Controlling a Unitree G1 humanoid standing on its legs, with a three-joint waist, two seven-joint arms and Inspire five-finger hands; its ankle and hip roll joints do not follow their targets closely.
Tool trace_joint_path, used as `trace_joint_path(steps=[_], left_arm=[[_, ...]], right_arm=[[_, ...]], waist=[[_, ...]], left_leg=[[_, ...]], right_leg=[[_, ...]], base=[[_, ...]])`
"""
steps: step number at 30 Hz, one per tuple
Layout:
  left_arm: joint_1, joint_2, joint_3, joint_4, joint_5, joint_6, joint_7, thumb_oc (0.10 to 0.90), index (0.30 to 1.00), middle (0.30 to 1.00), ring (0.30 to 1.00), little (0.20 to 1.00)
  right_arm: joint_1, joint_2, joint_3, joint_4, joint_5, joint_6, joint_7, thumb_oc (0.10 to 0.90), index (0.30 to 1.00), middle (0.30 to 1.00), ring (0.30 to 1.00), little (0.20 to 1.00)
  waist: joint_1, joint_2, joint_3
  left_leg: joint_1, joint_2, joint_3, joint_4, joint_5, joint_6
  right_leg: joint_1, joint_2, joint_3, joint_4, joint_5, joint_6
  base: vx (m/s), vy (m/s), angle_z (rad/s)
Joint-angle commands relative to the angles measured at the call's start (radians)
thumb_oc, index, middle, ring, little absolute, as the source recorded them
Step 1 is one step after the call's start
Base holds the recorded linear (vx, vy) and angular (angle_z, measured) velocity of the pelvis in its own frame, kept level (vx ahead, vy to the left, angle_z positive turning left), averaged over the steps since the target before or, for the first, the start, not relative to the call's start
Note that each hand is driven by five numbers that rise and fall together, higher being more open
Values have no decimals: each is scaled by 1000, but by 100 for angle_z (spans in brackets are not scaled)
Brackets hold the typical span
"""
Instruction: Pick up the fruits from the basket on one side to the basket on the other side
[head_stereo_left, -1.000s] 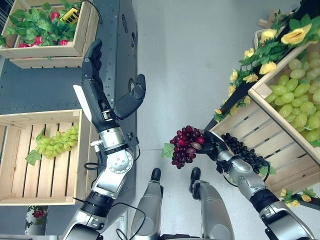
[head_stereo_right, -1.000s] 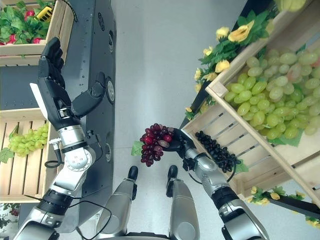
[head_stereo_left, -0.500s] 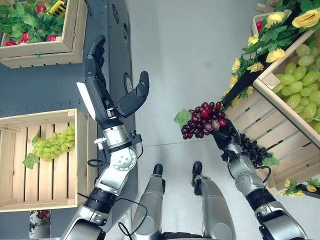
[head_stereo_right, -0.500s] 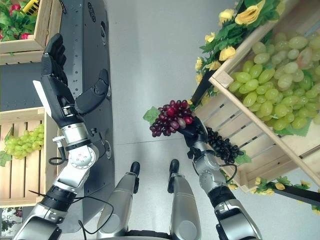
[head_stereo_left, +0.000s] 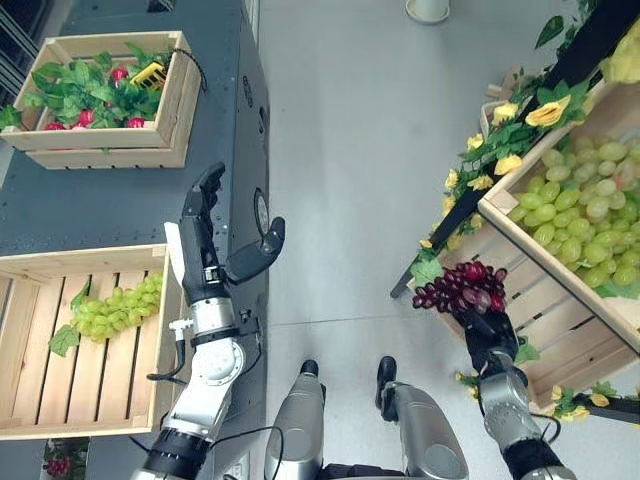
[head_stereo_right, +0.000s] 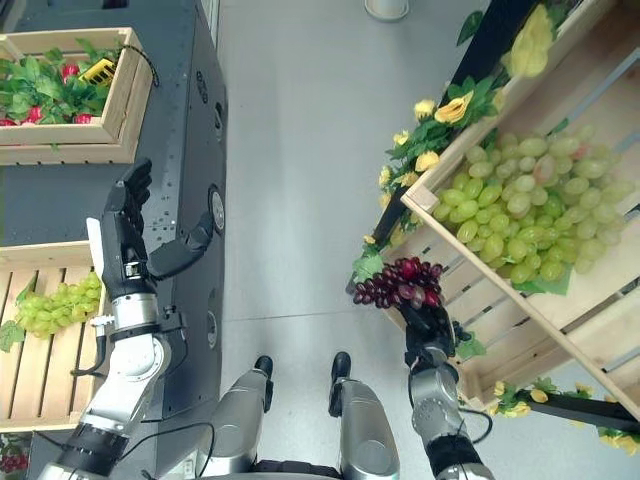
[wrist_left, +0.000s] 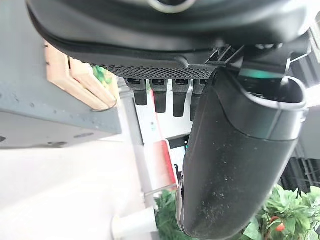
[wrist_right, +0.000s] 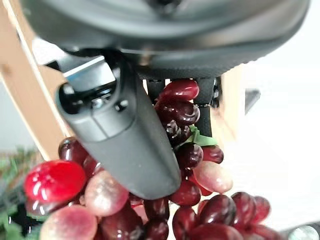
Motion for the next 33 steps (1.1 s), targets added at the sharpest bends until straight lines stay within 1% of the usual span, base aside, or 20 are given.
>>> trace_joint_path(steps=[1,6,10,15,16,24,26,30,33], left_arm=[[56,71,42,-145,-13,-68,-41,800,900,900,900,900],[100,76,62,-151,-16,-70,-59,800,900,900,900,900],[125,95,76,-155,-27,-78,-72,800,900,900,900,900],[118,115,65,-158,-25,-68,-69,800,900,900,900,900],[109,124,61,-163,-22,-64,-71,800,900,900,900,900],[72,160,38,-151,-25,-64,-96,800,900,900,900,900],[55,172,29,-158,-24,-55,-96,800,900,900,900,900],[24,194,15,-155,-44,-32,-110,800,900,900,900,900],[25,198,10,-156,-43,-32,-127,800,900,900,900,900]], right_arm=[[32,34,-50,-122,50,-153,8,400,300,300,300,300],[91,60,-77,-124,69,-161,-4,400,300,300,300,300],[125,73,-113,-96,124,-178,-12,400,300,300,300,300],[117,79,-122,-76,143,-194,-32,400,300,300,300,300],[109,79,-120,-72,153,-200,-35,400,300,300,300,300],[63,78,-123,-33,204,-211,-52,400,300,300,300,300],[45,73,-126,-17,211,-204,-55,400,300,300,300,300],[11,60,-126,13,195,-158,-75,400,300,300,300,300],[7,62,-112,13,185,-131,-70,400,300,300,300,300]], waist=[[15,-49,-177],[7,-55,-190],[3,-66,-190],[4,-79,-181],[5,-85,-176],[16,-95,-153],[19,-96,-142],[26,-97,-126],[31,-102,-123]], left_leg=[[-195,-56,18,2,187,19],[-167,-43,24,-14,193,15],[-157,-33,28,-21,197,12],[-157,-30,24,-28,201,9],[-163,-29,23,-27,200,8],[-178,-27,14,-28,201,4],[-183,-24,12,-29,203,0],[-190,-18,8,-34,210,-5],[-179,-13,10,-48,215,-6]], right_leg=[[154,-5,4,-79,40,-12],[166,0,5,-81,45,-5],[167,5,0,-85,55,3],[160,9,-4,-92,64,9],[156,12,-6,-97,67,10],[144,16,-13,-112,82,14],[140,18,-16,-115,84,14],[134,22,-23,-120,89,15],[145,24,-24,-134,93,13]], base=[[130,-44,-1],[92,-29,-2],[43,-44,-1],[-11,-47,-1],[-46,-52,13],[-30,-50,6],[-44,-49,-6],[-38,-42,-2],[17,-35,2]])
